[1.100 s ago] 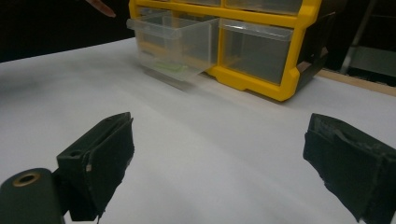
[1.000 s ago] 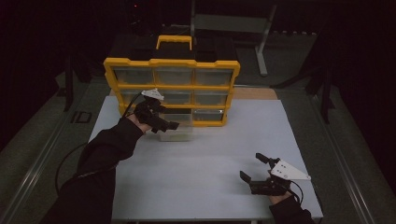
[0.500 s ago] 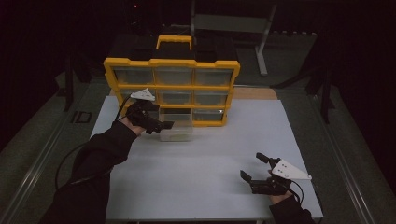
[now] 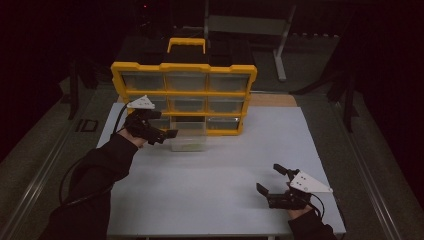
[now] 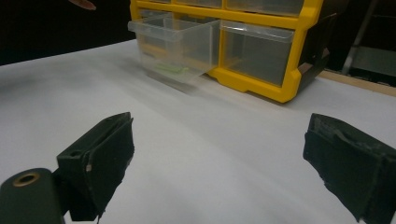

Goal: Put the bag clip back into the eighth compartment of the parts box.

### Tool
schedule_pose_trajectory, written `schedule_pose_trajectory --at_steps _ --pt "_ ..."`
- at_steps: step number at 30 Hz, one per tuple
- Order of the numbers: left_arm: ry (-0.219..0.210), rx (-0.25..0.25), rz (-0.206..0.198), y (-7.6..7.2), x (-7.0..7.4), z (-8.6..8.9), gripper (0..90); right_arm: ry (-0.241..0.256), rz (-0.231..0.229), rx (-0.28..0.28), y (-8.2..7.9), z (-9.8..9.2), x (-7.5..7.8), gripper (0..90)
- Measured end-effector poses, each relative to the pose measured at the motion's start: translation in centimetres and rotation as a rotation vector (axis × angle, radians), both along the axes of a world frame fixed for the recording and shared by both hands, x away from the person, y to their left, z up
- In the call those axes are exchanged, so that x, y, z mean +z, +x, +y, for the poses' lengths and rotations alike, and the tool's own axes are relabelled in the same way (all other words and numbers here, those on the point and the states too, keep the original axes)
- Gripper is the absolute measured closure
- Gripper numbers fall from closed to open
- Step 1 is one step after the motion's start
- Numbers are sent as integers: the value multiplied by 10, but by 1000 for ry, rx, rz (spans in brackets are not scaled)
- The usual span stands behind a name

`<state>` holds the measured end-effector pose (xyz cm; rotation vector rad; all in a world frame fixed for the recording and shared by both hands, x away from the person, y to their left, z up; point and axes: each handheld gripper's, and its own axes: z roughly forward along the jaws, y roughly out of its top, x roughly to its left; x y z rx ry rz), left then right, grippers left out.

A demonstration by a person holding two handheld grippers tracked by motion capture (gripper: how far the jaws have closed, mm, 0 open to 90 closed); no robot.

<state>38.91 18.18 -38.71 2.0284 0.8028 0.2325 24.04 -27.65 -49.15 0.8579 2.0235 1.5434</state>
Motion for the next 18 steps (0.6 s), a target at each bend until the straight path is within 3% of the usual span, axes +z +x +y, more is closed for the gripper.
schedule_pose_trajectory --at_steps 8,18 --pt "32 31 -27 -10 -5 10 2 6 0 -3 0 -2 0 85" --pt "7 58 -57 -30 -7 27 2 11 0 -2 -1 -2 1 85"
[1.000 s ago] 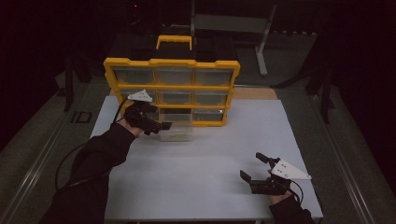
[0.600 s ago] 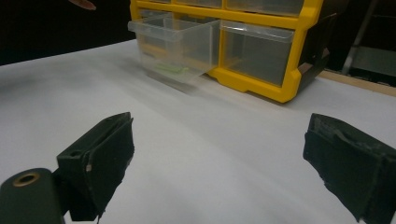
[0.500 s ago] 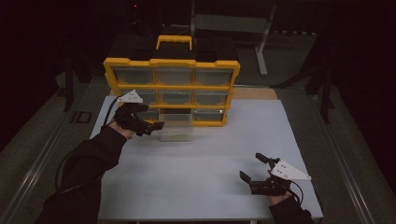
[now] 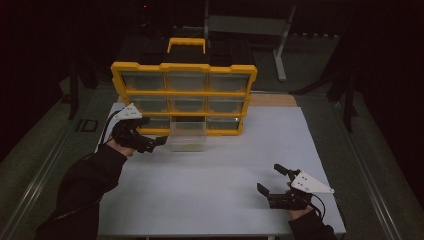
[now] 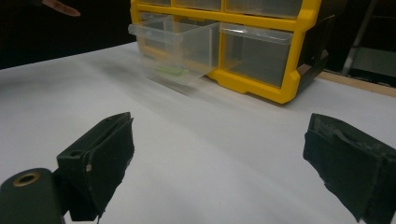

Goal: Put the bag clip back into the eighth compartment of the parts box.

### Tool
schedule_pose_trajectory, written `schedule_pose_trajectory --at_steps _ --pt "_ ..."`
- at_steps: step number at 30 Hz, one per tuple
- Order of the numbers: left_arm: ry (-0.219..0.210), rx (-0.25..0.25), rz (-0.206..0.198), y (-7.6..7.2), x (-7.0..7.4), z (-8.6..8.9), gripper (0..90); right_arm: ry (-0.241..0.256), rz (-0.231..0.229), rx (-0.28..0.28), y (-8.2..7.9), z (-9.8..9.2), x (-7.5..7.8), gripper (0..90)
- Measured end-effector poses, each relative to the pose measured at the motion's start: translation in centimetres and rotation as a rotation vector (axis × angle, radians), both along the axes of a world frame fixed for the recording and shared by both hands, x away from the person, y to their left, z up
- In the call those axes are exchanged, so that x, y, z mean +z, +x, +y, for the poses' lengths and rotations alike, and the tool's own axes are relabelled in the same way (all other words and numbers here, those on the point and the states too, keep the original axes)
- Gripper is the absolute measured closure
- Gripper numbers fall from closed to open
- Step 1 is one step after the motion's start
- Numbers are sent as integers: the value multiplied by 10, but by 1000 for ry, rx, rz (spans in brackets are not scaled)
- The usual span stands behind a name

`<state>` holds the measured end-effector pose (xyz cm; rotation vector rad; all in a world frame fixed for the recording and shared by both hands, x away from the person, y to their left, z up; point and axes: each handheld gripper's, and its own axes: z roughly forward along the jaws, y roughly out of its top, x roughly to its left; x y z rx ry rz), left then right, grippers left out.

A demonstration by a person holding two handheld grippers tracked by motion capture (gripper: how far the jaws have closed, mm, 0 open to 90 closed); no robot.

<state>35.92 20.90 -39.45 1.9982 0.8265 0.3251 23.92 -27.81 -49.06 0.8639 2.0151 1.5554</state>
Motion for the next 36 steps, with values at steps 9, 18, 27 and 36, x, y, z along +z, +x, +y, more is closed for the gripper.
schedule_pose_trajectory --at_steps 9,18,27,36 --pt "5 22 -12 -23 -16 17 2 -4 -1 5 0 1 0 85" --pt "-11 60 -22 -49 -34 35 2 -12 4 10 0 3 -1 85" --pt "-10 76 -17 -65 -48 40 2 -15 4 12 0 3 -1 85" --pt "-10 96 -18 -80 -63 43 2 -15 3 13 0 3 0 85"
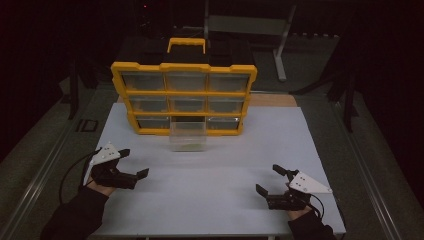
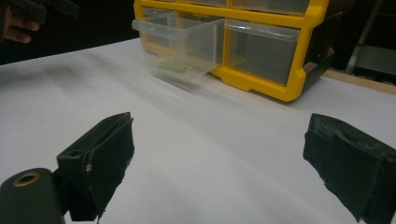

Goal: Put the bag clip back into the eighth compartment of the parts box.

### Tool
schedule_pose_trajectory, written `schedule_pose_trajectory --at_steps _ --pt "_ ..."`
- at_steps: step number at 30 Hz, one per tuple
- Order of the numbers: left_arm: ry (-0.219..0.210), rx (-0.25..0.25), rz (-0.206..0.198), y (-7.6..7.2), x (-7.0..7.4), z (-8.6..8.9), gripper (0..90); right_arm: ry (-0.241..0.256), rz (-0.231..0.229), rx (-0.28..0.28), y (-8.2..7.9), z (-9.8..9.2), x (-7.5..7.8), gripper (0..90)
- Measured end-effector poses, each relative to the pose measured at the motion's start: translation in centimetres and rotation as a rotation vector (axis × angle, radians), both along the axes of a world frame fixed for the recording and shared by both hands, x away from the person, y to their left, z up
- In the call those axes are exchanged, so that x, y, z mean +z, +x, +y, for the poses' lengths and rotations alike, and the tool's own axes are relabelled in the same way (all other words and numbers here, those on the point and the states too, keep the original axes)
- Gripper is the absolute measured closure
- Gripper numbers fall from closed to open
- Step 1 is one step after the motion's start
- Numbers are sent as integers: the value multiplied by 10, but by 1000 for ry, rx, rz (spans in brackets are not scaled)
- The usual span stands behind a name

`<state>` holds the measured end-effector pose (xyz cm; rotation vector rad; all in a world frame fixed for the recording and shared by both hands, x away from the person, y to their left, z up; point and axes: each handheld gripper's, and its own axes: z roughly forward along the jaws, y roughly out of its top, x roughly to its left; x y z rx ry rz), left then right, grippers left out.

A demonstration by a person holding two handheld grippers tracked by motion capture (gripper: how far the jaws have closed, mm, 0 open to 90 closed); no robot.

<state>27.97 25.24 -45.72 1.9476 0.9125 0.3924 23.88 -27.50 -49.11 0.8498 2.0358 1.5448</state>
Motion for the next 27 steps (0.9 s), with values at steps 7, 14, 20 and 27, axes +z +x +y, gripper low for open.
schedule_pose_trajectory --at_steps 7,14,20,27 --pt "6 28 -2 -10 -12 2 2 -3 0 1 0 0 0 85" --pt "2 59 -29 -21 -26 2 2 -4 6 1 0 0 -1 85" --pt "5 93 -42 -28 -35 1 2 -6 6 1 1 0 -2 85" --pt "-9 142 -91 -32 -41 3 2 -6 13 2 1 0 -3 85"
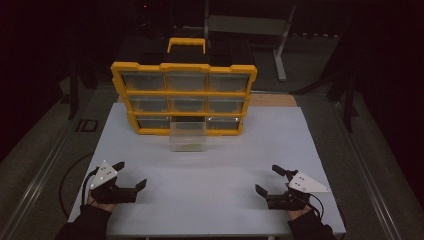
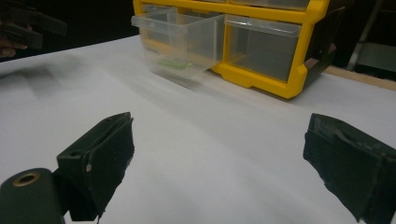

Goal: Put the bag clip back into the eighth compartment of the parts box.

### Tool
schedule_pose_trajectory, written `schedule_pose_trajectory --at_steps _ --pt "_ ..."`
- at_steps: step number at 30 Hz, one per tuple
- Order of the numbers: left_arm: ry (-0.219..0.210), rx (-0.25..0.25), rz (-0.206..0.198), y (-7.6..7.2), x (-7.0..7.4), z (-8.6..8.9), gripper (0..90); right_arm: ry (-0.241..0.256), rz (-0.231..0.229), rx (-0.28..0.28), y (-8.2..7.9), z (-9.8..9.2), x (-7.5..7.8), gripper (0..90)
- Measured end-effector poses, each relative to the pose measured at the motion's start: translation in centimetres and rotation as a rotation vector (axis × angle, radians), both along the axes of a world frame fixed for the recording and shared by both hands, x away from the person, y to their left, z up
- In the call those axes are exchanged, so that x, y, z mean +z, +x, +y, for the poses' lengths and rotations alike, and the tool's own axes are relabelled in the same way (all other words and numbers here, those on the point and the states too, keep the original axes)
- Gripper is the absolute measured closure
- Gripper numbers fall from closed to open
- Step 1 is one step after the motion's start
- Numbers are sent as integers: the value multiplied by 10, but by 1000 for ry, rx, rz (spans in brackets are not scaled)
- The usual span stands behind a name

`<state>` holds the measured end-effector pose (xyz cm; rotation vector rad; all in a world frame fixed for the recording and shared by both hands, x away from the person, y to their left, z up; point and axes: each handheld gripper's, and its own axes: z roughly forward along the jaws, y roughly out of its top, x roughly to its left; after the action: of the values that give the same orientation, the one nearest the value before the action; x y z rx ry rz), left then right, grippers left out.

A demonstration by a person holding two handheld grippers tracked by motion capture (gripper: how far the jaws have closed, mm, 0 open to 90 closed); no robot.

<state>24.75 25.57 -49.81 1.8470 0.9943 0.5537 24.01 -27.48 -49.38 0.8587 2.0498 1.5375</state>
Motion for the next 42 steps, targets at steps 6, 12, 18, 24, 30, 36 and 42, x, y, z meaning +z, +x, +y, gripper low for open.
schedule_pose_trajectory --at_steps 6,12,18,24,30,36,42 --pt "17 -1 17 -1 -9 -3 2 -3 4 -2 1 0 -1 85" --pt "-3 -7 4 -2 -9 -6 2 -4 9 7 1 2 -3 85" --pt "-7 -14 -12 -2 -9 -9 2 -7 10 7 0 1 -4 85" --pt "-22 -23 -10 -2 -10 -9 2 -6 14 3 0 0 -4 85" --pt "-30 -33 -5 -1 -10 -9 2 -5 16 6 1 1 -5 85" --pt "-32 -30 -6 -1 -10 -8 2 -4 15 3 1 0 -5 85" --pt "-39 -31 -12 -2 -10 -8 2 -7 16 2 1 0 -5 85"
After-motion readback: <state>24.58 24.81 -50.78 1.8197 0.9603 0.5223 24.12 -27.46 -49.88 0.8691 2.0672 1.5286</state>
